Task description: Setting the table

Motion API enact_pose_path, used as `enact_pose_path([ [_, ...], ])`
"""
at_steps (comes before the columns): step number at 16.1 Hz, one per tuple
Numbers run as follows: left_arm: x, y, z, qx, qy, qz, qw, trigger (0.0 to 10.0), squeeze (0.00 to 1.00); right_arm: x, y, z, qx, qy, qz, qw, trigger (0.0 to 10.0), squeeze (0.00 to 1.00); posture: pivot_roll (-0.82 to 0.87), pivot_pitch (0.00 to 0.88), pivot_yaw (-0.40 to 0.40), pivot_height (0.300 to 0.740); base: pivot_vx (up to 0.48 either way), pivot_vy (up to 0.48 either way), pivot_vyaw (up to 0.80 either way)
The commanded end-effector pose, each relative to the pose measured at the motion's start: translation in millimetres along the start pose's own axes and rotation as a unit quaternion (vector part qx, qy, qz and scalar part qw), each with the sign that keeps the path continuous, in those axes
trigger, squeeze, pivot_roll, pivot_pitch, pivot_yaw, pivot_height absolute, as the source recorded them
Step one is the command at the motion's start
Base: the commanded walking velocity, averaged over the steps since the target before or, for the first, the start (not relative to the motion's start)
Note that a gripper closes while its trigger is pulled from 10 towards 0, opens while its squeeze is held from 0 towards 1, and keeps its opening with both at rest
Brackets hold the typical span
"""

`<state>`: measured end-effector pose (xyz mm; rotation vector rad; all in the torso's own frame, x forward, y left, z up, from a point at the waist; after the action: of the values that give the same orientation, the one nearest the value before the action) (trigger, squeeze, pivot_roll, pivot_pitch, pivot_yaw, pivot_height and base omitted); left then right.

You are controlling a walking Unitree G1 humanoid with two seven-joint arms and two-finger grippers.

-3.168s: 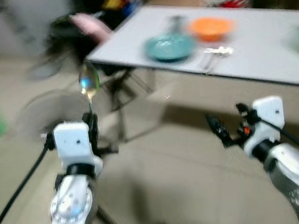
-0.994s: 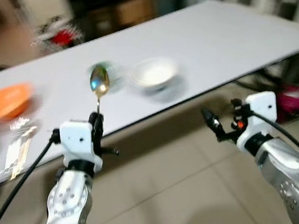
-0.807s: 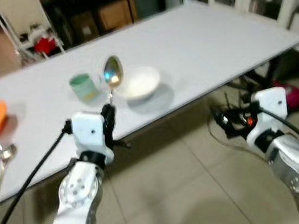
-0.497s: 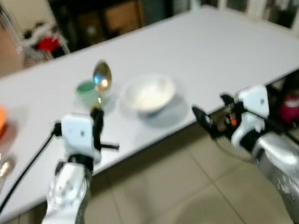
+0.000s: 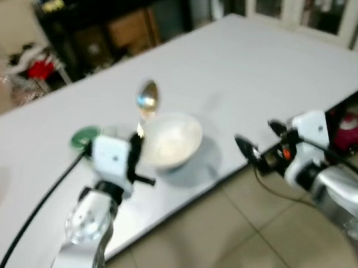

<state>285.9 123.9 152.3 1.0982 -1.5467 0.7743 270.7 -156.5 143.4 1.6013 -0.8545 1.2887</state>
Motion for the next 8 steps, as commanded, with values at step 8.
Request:
enact_pose_path([
  [8,3,-32.4,-19.3,-0.082,-0.032,-0.111,0.990,10.0,0.00,4,14.3,-18.5,0.150,0.087,-0.077,0.982,10.0,0.00,-0.16,0.000,0.154,0.740,0.000,0.000,0.00],
])
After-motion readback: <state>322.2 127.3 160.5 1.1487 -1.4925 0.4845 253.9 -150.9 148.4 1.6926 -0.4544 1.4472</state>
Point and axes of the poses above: a point about 5 cm out from each wrist's last joint towards the gripper, its own y axis pointing back from the gripper into the wrist, its own x axis along the axis of the wrist's last joint, z = x × y, the point moved 4 cm from there along -y, pointing out of the wrist towards the gripper, and after that the axes turned 5 degrees about -y, right-handed, at the moved point
